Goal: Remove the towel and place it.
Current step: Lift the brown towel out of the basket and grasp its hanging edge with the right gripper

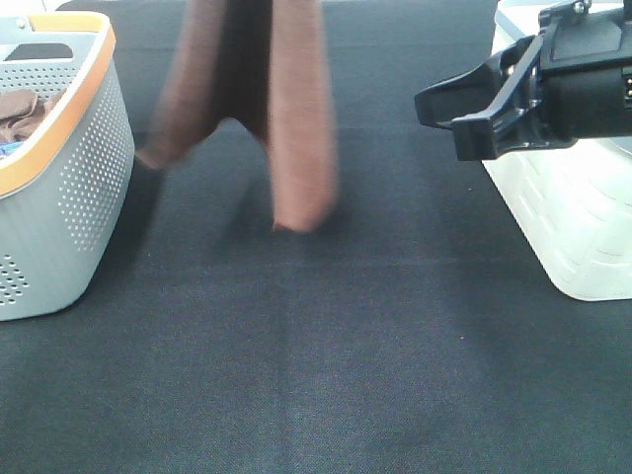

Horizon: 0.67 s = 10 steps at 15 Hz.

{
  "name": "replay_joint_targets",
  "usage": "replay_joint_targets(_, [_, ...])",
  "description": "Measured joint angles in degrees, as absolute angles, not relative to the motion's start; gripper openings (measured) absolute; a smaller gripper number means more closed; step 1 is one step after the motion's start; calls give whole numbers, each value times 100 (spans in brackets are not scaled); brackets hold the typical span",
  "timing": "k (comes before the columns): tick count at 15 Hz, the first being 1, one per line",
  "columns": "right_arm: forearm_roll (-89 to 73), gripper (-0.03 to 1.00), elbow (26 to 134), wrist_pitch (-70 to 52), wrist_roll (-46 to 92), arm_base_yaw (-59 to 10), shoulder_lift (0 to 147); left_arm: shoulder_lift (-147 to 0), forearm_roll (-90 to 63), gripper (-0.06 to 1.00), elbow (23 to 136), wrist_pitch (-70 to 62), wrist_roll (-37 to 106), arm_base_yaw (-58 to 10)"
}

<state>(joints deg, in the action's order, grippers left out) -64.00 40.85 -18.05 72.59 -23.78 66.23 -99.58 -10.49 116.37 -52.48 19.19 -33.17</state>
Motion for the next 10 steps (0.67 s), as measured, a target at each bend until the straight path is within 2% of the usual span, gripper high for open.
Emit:
replay_joint_targets(4, [-6400, 8, 4085, -1736, 7259, -2378, 6623, -9958, -1404, 0, 11637, -5569, 3289, -3317])
replay_joint_targets(6, [-6400, 17, 4085, -1547, 7357, -2378, 6623, -9958, -1656, 0, 11637, -6303, 4320, -3317])
replay_joint_targets(8, [-6394, 38, 4085, -1301, 7620, -2378, 6623, -9941, -1965, 0, 11637, -6910, 5134, -3317])
replay_joint_targets(9, [-6394, 38, 4085, -1301, 7620, -2378, 6623, -9941, -1965, 0, 11637, -6910, 5134, -3317])
replay_joint_targets(10, [-6394, 43, 4085, -1289, 7678, -2378, 6623, -9929, -2057, 0, 11637, -6927, 5254, -3317])
